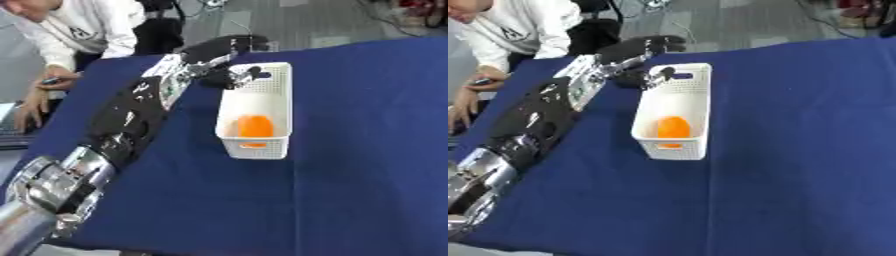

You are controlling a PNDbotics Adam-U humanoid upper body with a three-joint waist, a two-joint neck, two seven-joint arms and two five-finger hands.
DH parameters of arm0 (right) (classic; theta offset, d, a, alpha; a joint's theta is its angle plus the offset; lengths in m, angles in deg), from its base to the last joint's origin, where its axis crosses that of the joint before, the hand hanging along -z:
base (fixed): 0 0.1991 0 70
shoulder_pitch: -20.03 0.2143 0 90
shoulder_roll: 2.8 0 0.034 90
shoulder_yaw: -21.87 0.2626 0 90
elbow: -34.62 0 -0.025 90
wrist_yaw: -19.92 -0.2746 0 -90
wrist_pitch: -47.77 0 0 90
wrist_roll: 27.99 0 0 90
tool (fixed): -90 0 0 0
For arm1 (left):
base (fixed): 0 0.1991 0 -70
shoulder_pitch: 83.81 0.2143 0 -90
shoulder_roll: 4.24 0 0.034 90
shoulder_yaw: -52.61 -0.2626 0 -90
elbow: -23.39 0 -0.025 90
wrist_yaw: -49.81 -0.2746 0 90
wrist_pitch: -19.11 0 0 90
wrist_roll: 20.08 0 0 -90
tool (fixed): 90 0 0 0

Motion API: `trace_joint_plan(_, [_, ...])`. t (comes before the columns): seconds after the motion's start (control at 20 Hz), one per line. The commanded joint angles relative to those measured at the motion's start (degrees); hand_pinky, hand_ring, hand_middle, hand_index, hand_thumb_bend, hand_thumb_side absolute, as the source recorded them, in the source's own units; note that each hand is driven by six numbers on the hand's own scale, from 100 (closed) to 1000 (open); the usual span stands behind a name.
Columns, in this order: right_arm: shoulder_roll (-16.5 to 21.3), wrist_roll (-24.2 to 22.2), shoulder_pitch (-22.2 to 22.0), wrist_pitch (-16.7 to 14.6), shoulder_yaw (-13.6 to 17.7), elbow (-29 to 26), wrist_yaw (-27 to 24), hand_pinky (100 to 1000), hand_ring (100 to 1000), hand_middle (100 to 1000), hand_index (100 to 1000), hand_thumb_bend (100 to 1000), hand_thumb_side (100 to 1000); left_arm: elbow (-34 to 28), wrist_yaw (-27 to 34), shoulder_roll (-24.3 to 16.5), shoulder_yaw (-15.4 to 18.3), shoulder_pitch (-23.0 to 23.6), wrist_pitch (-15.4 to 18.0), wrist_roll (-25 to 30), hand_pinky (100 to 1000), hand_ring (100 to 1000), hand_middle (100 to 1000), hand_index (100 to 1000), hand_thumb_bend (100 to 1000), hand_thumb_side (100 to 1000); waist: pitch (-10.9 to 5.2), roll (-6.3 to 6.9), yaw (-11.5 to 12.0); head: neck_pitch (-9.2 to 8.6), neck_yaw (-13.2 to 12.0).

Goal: Pick up objects on the table and place them in the box.

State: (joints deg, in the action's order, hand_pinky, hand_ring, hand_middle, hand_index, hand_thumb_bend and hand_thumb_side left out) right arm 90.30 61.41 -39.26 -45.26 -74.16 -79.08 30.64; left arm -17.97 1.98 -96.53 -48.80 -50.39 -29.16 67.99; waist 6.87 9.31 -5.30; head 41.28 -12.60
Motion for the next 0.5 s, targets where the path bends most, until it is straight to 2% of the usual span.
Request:
trace_joint_plan(0.05, [0.6, -0.2, 1.0, 0.0, 0.2, -0.9, 0.0, 454, 650, 663, 703, 100, 926, -0.9, 0.6, -2.2, 0.9, -0.7, 0.1, -1.4, 1000, 1000, 1000, 1000, 259, 1000, -0.90, -0.27, 0.4, -0.57, 0.6])
trace_joint_plan(0.1, [0.7, -0.1, 0.8, 0.0, 0.2, -0.9, 0.1, 454, 650, 663, 703, 100, 927, -1.4, 1.4, -2.6, 0.9, -0.2, 0.1, -1.9, 1000, 1000, 1000, 1000, 203, 1000, -0.98, -0.26, 0.6, -0.65, 0.7])
trace_joint_plan(0.25, [1.3, 0.0, -0.1, 0.2, 0.3, -0.9, 0.4, 453, 650, 663, 703, 100, 927, -4.5, 5.4, -4.8, 0.8, 2.1, -0.6, -3.3, 1000, 1000, 1000, 1000, 138, 1000, -1.28, -0.18, 1.6, -0.78, 1.5])
trace_joint_plan(0.5, [2.6, 0.1, -2.0, 0.6, 0.6, -0.9, 1.1, 451, 650, 663, 702, 100, 931, -12.5, 13.5, -9.4, 0.2, 8.7, -4.0, -4.0, 1000, 1000, 1000, 1000, 130, 986, -1.97, -0.40, 3.8, -1.54, 1.9])
